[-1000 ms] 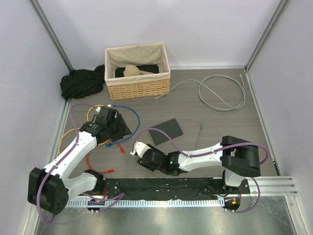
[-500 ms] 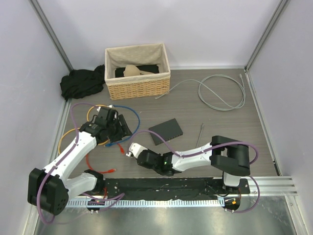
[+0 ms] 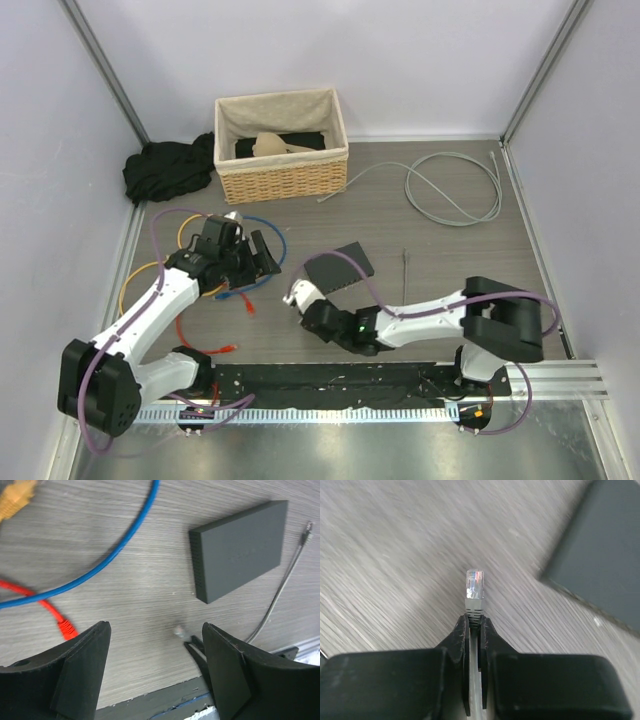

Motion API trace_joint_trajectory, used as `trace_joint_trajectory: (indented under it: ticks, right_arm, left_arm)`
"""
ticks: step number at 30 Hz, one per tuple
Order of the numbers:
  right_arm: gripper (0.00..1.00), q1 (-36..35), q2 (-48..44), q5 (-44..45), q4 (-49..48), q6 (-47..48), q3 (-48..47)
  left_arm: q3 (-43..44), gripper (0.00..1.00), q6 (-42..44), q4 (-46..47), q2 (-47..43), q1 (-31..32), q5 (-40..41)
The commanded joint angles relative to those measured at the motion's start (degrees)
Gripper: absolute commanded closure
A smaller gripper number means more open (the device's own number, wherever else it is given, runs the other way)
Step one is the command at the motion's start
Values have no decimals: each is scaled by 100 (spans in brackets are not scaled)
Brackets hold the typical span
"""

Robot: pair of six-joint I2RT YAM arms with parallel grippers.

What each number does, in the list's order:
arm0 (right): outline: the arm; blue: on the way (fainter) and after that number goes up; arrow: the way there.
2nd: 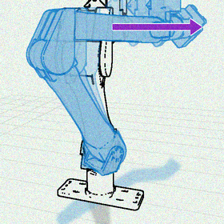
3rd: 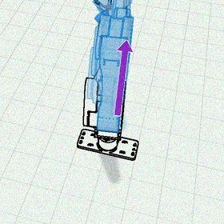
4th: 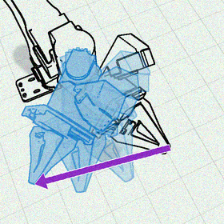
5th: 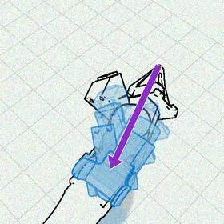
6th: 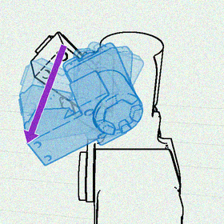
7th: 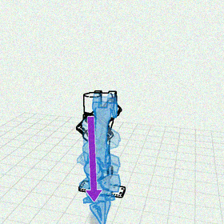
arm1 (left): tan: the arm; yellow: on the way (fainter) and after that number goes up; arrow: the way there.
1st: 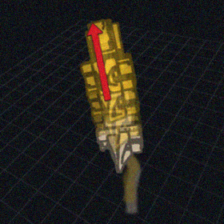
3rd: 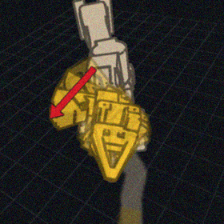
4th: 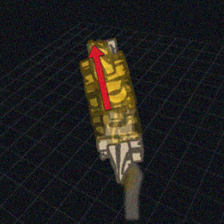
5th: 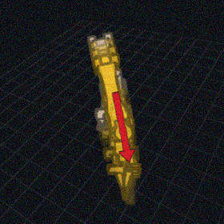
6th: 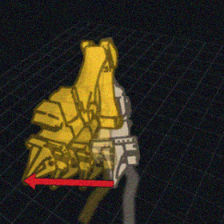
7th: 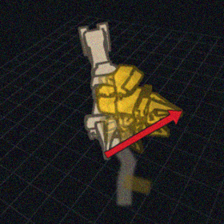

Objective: Insert the plug into the switch port
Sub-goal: Pick up the connector from the center of the board, then insert the connector into the switch port.

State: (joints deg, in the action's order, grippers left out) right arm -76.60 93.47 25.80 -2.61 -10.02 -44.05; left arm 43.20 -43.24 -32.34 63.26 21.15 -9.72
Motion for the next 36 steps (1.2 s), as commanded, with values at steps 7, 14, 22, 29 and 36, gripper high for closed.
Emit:
trace_joint_trajectory:
  ticks: [7,14,22,29,36]
  right_arm:
    - [99,1119,-2112,-803,-143,-1651,1346]
    - [99,2175,-3282,-1218,103,-1995,2216]
    - [99,2746,-3537,-1516,-28,-1995,2550]
    - [99,3124,-3538,-1902,-432,-1933,2840]
    - [99,3581,-3309,-2396,-1328,-2030,3131]
  left_arm:
    - [399,14,746,1132,607,223,-312]
    - [1471,1,1686,1256,1890,618,-224]
    - [2982,0,2662,1203,3410,1225,-162]
    - [3844,0,3375,1107,4448,1515,-110]
    - [4012,0,3700,1107,4879,1629,-136]
